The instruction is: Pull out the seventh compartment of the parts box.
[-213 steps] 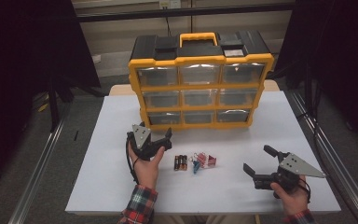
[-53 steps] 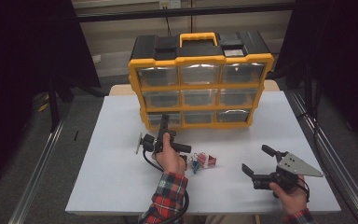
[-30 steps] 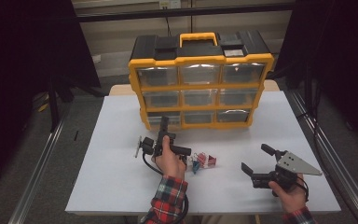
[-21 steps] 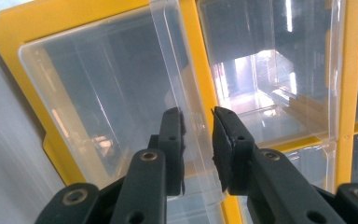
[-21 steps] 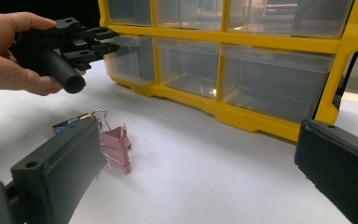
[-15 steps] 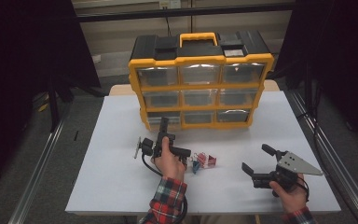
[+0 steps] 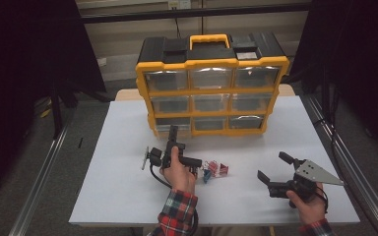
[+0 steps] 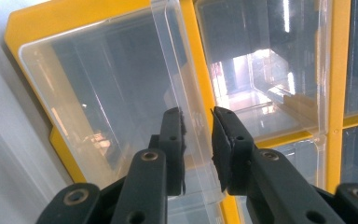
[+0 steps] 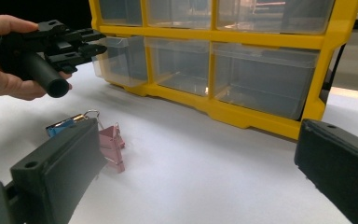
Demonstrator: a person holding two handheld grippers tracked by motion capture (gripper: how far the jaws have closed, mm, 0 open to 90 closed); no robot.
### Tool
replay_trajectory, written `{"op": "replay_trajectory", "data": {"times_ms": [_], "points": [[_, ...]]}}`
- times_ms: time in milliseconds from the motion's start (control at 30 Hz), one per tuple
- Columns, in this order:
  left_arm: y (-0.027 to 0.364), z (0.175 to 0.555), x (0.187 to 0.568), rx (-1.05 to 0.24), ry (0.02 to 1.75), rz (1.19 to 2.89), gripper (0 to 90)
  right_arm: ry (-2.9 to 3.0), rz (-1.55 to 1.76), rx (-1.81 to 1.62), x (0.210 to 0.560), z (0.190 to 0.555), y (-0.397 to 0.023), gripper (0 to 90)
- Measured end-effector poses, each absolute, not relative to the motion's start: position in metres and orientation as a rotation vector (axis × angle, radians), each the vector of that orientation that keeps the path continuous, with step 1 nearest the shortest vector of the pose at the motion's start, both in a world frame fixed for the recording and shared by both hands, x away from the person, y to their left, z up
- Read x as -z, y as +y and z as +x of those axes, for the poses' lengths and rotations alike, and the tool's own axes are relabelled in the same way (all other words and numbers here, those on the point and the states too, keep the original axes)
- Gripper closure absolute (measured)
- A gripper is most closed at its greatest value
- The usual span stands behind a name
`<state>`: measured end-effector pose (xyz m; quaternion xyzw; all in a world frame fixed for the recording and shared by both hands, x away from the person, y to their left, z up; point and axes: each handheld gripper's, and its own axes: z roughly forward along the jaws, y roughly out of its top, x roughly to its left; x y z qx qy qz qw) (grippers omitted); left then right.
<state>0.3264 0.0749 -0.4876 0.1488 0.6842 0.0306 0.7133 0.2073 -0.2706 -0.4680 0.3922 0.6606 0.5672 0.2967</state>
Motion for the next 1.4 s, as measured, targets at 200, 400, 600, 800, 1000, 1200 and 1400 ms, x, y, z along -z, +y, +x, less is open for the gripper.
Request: {"op": "replay_trajectory", "data": {"times_ms": [200,400,600,800,1000,1200,1400], "points": [[0.0748,0.3252,0.4866,-0.065,1.516,0.328,74.6,1.752,1.045,-1.509,0.4688,0.2059,-0.2723,0.1],[0.0756,0.3234,0.487,-0.075,1.52,0.343,74.6,1.745,1.05,-1.506,0.4687,0.2062,-0.2737,0.2],[0.0762,0.3213,0.4872,-0.068,1.508,0.349,74.6,1.747,1.05,-1.503,0.4687,0.2065,-0.2737,0.1],[0.0761,0.3208,0.4871,-0.067,1.507,0.339,74.8,1.746,1.049,-1.506,0.4684,0.2059,-0.2732,0.1],[0.0772,0.3189,0.488,-0.065,1.507,0.356,75.0,1.746,1.047,-1.505,0.4683,0.2062,-0.2732,0.1],[0.0773,0.3183,0.488,-0.059,1.506,0.349,75.2,1.745,1.045,-1.505,0.4681,0.2058,-0.2735,0.1],[0.0767,0.317,0.4884,-0.06,1.504,0.341,75.2,1.741,1.05,-1.498,0.468,0.2053,-0.2742,0.1]]}}
